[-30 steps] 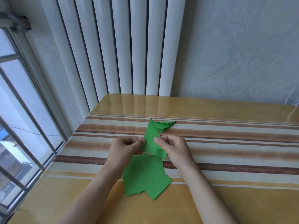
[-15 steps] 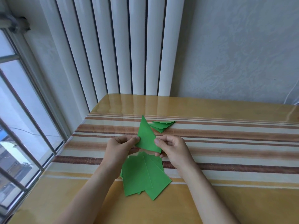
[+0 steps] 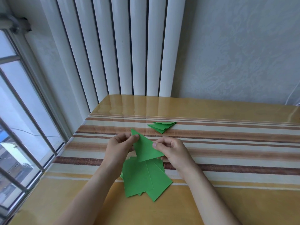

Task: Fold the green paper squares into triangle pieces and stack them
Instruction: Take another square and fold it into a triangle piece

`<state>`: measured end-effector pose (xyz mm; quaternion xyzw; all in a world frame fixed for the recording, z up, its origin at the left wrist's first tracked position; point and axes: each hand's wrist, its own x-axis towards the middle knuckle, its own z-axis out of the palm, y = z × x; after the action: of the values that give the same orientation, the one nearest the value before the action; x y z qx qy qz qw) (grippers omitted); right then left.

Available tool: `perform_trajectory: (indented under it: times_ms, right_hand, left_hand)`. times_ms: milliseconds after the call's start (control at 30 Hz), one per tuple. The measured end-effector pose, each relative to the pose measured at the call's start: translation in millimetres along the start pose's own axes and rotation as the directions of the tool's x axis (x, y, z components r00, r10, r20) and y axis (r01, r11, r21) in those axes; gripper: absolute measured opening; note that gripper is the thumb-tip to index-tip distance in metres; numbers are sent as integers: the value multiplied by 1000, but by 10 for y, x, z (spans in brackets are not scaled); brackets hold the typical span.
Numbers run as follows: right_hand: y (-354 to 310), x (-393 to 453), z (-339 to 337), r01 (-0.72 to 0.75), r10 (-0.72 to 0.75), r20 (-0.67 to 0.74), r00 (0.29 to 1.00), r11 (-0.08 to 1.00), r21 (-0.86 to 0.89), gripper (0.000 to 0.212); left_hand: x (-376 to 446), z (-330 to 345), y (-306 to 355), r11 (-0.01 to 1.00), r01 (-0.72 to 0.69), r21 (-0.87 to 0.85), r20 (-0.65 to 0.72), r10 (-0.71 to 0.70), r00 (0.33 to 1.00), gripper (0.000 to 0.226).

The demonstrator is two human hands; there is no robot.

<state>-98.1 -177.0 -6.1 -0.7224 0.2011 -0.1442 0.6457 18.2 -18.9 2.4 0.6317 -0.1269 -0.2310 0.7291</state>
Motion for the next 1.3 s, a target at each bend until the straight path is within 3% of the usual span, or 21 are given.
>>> perform_trajectory:
  times_ms: [100, 267, 467, 767, 933, 1100, 1300]
  right_hand:
    - [-11, -1, -15, 21, -21, 11, 1000, 1000, -6, 13]
    - [10, -9, 14, 85, -74, 99, 992, 990, -110, 13]
    - [22, 0, 8, 101, -86, 121, 989, 988, -119, 15]
    - [52, 2, 66, 125, -115, 92, 989, 985, -121, 15]
    - [26, -1, 72, 157, -147, 80, 986, 978, -139, 14]
    - [12, -3, 38, 135, -128, 59, 990, 978, -159, 18]
    - [24, 6, 23, 34, -41, -77, 996, 995, -93, 17]
  left_hand:
    - [6, -2, -16, 999, -1, 49, 55, -2, 999, 13]
    - [-13, -9, -65, 976, -20, 218, 222, -29, 975, 18]
    - [-19, 9, -30, 997, -28, 72, 104, 20, 994, 19]
    - [-66, 69, -43, 987, -49, 152, 174, 23, 985, 27]
    - [-79, 67, -10, 991, -59, 123, 122, 44, 992, 24]
    - [-6, -7, 19, 999, -34, -28, -67, 32, 997, 16]
    - [39, -32, -33, 999, -48, 23, -167, 52, 985, 19]
